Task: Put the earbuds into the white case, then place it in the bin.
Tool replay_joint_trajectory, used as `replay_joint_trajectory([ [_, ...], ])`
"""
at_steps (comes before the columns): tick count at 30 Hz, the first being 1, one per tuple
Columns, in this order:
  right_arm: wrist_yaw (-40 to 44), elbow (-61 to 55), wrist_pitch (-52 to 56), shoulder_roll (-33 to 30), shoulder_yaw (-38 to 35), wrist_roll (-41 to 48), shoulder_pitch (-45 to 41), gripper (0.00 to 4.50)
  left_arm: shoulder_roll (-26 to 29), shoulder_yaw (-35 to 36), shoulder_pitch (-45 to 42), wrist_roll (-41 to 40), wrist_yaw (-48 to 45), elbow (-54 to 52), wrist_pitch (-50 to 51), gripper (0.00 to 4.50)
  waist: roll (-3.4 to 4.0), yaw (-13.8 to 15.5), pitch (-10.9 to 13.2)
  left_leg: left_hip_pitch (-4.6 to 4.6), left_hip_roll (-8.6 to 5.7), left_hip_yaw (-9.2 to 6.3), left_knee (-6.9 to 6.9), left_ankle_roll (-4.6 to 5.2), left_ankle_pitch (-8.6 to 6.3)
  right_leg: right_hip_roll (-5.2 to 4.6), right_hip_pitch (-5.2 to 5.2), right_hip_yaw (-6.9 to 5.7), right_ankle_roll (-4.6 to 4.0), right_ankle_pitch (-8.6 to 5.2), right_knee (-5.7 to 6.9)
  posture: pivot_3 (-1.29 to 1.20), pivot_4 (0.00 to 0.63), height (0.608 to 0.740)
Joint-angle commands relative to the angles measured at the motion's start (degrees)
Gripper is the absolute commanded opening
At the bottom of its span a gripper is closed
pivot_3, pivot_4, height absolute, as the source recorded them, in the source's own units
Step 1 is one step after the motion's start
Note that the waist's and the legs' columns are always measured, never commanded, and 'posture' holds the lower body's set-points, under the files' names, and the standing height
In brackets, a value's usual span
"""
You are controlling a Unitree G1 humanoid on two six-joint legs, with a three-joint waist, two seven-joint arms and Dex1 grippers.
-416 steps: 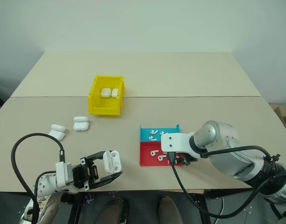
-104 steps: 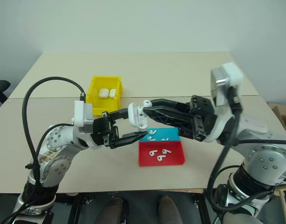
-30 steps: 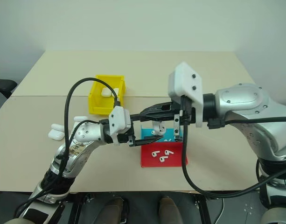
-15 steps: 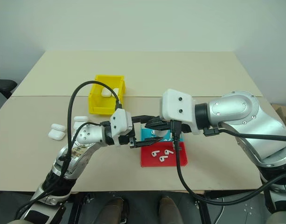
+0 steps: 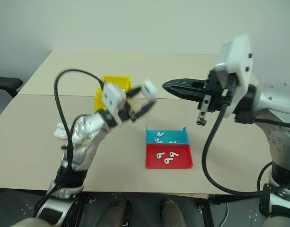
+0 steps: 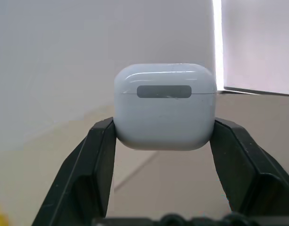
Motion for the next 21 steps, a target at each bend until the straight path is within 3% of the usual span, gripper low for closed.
replay_joint_trajectory([
  [1,-2.41,-1.87,0.44,-0.09,-3.01,0.88,4.28,0.03,-1.97,7.53,-6.25,4.44,16.07,5.55,5.17,2.73,0.0,-0.07,-0.01,0.01,0.0,-0.01,0.03,0.01,-0.01,0.0,0.02,0.0,0.01,0.0,-0.01,0.0,0.15,0.74],
  [12,-4.12,-1.33,-0.15,-0.86,3.55,-4.75,7.58,0.03,-1.34,5.52,-12.16,13.05,25.03,26.32,3.33,2.73,0.01,-0.75,-0.01,-0.04,-0.05,-0.01,-0.02,0.04,-0.03,0.02,-0.09,0.04,0.02,0.01,-0.01,0.0,0.15,0.74],
  [17,-4.72,-2.42,0.69,-1.33,2.99,-4.59,9.08,0.0,-1.56,6.29,-12.44,13.09,26.49,28.71,3.37,4.39,0.01,-0.57,-0.01,-0.16,-0.05,-0.01,-0.03,0.05,-0.04,-0.01,-0.15,0.01,0.03,0.01,-0.08,0.0,0.15,0.74],
  [21,-4.64,-2.68,0.61,-1.93,2.9,-4.47,9.96,0.0,-1.27,6.8,-10.98,10.76,23.29,23.37,4.27,4.45,0.01,-0.54,-0.01,-0.18,-0.05,-0.01,-0.02,0.04,-0.04,-0.02,-0.16,0.01,0.03,0.01,-0.05,0.0,0.15,0.74],
])
